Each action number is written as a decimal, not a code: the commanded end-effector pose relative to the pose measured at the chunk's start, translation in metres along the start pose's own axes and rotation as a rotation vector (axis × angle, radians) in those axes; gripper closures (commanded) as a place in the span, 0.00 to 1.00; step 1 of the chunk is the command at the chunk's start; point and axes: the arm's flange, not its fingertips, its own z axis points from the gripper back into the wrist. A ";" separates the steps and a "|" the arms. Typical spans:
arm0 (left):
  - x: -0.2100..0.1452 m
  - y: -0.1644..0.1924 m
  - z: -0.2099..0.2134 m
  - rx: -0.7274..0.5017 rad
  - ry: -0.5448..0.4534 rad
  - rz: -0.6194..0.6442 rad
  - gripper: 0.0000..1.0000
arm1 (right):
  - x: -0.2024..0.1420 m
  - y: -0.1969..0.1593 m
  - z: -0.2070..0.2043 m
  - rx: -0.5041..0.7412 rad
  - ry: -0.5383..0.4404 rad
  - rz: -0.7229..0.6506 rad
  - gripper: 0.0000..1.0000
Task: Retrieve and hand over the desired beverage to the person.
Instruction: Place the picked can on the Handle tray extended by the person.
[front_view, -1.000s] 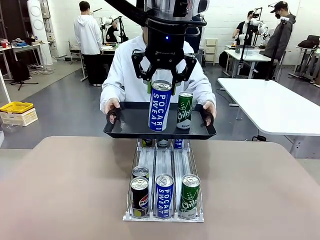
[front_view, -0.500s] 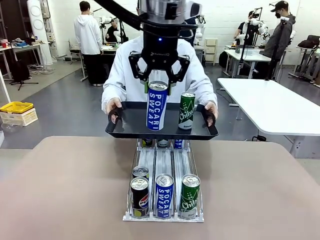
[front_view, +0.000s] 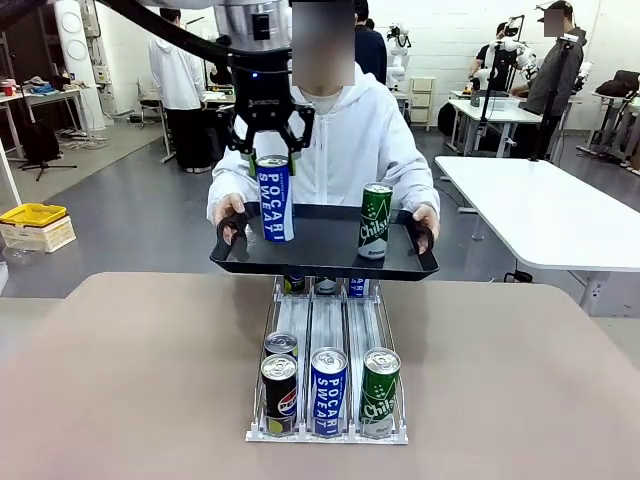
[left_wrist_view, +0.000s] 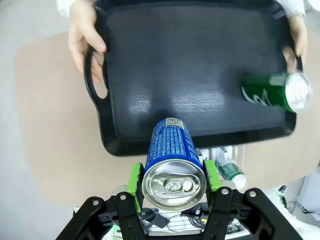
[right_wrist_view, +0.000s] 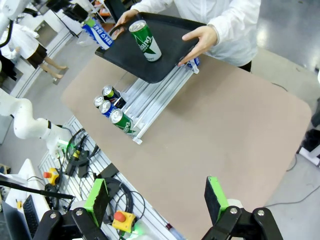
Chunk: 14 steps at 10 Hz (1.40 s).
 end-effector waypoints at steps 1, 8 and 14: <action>0.034 0.005 -0.001 -0.015 0.044 0.033 0.42 | 0.001 -0.001 -0.001 0.018 -0.011 0.018 0.00; 0.057 0.000 -0.023 0.046 0.116 0.077 0.42 | 0.001 -0.001 -0.001 0.018 -0.011 0.018 0.00; 0.047 0.005 -0.035 0.027 0.122 0.063 0.42 | 0.001 -0.001 -0.001 0.018 -0.011 0.018 0.00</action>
